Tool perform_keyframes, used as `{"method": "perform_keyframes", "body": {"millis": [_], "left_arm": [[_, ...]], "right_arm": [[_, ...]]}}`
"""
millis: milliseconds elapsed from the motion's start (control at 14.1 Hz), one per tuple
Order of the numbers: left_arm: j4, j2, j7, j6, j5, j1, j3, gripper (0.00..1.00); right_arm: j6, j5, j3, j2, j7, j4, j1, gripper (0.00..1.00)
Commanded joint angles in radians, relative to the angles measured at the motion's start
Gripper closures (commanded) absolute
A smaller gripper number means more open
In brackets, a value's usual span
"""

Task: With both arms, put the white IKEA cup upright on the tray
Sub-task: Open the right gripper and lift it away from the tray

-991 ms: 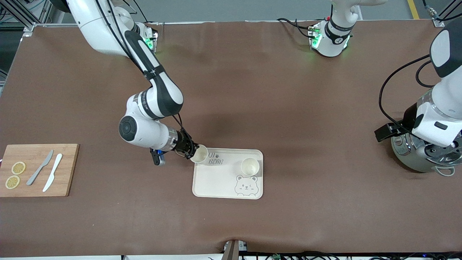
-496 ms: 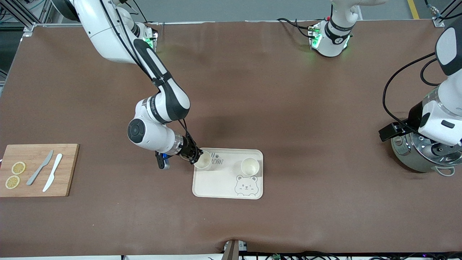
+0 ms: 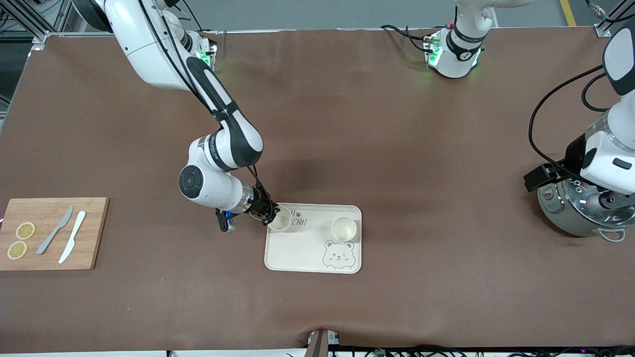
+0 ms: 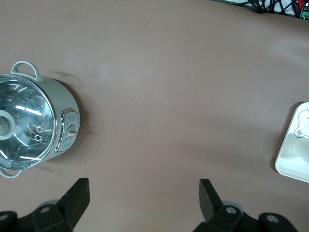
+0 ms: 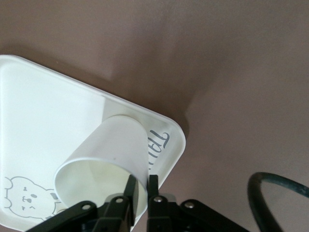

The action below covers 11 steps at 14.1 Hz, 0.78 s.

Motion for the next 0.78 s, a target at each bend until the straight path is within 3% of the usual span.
{"method": "perform_keyframes", "body": {"millis": [0,283,496,708], "left_arm": [[-0.009,-0.02,0.016,-0.013,0.02,-0.001,0.002,0.0],[-0.009,-0.019,0.017,-0.015,0.02,-0.009,-0.008,0.0],[-0.011,-0.049,0.071,-0.029,0.026,-0.003,-0.004,0.0],[-0.011,-0.057,0.111,-0.076,0.03,-0.014,-0.007,0.0]], "right_arm": [[-0.012,0.009,-0.013,0.0,-0.001,0.022,0.006,0.0],[-0.076,0.004,-0.018,-0.016,-0.007,0.062,0.006,0.0],[-0.414,-0.002,-0.021,-0.025,-0.025,0.236,-0.138,0.0],[-0.578,-0.07,-0.05,-0.031,-0.018,0.338,-0.173,0.0]]}}
